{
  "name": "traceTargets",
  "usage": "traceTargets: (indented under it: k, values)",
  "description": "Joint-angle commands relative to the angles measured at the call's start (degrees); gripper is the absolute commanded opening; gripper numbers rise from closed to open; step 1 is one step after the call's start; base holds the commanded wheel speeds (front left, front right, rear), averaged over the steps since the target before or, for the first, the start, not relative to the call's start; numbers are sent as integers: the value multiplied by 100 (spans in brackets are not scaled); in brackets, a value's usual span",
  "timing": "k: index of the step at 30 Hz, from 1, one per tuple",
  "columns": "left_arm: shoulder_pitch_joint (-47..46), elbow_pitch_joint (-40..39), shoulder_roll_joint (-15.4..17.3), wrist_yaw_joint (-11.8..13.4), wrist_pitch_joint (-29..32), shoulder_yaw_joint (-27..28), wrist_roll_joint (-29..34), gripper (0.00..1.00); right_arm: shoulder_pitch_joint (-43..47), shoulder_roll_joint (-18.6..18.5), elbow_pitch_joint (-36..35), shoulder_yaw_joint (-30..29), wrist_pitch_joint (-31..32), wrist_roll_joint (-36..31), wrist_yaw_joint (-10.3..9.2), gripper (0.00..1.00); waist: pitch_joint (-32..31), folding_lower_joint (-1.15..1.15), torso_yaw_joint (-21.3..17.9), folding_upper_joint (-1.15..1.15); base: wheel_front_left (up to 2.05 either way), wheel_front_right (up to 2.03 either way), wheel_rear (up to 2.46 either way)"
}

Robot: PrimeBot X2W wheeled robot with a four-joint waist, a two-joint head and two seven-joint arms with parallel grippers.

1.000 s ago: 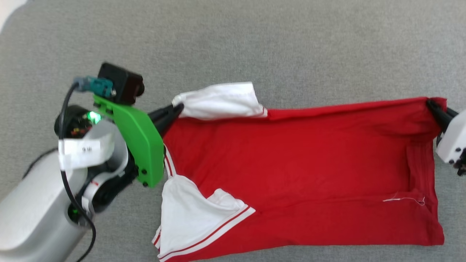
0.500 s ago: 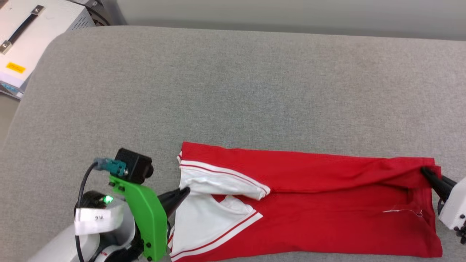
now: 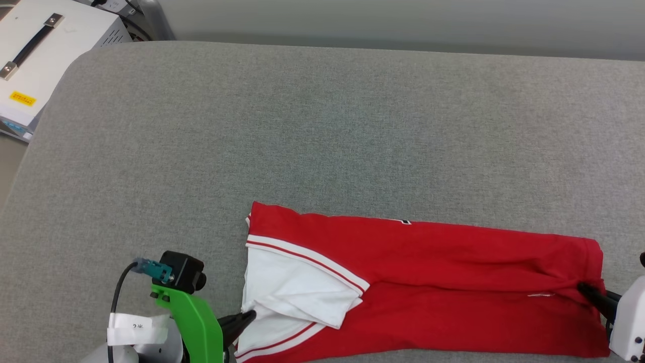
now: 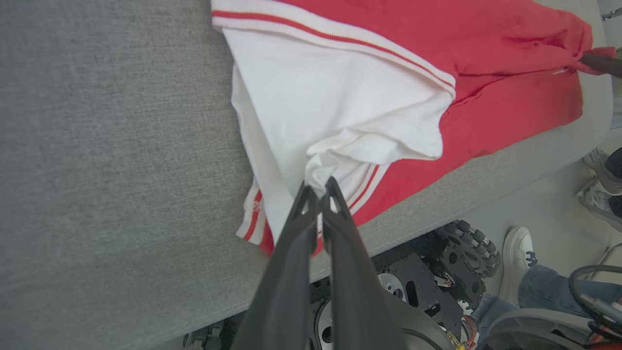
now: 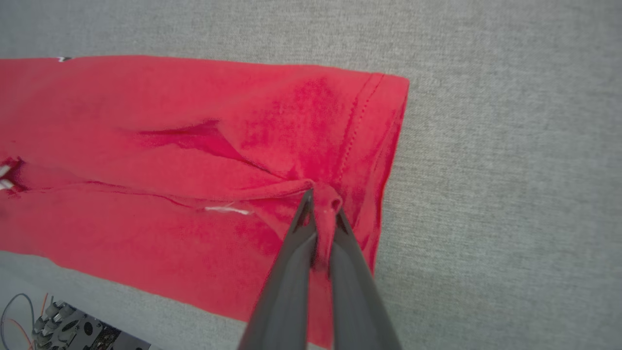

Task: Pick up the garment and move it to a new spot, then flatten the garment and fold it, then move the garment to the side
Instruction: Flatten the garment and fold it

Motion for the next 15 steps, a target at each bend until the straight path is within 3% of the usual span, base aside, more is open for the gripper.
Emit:
traceTargets:
  k: [1,5,6,7,8,9,10,11,15]
  values:
    - [104,61,-43,-55,-15,-9,-34,0,85,-47,-5,50,13,-45,-3,0,1,1,-1,0,0,0,0]
    - [115,304,-143,-213,-22,-102,-76,0,113,-102,67,140,-46,-101,-3,0,-4,1,7,0,0,0,0]
    - [111,366,-160,-251,-8,-145,-61,0,110,-96,84,158,-52,-90,-3,6,-5,1,4,0,0,0,0]
    - [113,445,-202,-282,-9,-174,-72,0,99,-94,100,187,-70,-87,-3,29,-11,1,0,0,0,0,0]
    - [113,501,-231,-305,-18,-190,-75,0,87,-100,101,220,-102,-99,-3,89,-21,1,-2,0,0,0,0]
    - [117,573,-260,-330,-35,-209,-74,0,78,-94,133,229,-143,-118,-3,100,-35,1,-5,0,0,0,0]
    - [118,635,-271,-346,-44,-231,-52,82,69,-92,150,249,-179,-136,-3,100,-50,1,-7,0,0,0,0]
    - [122,711,-280,-363,-52,-264,-17,100,65,-93,183,281,-195,-146,-3,100,-76,1,-11,0,0,0,0]
    - [137,882,-348,-415,-209,-256,24,100,75,-124,208,331,-229,-208,-3,100,-197,1,-10,0,0,0,0]
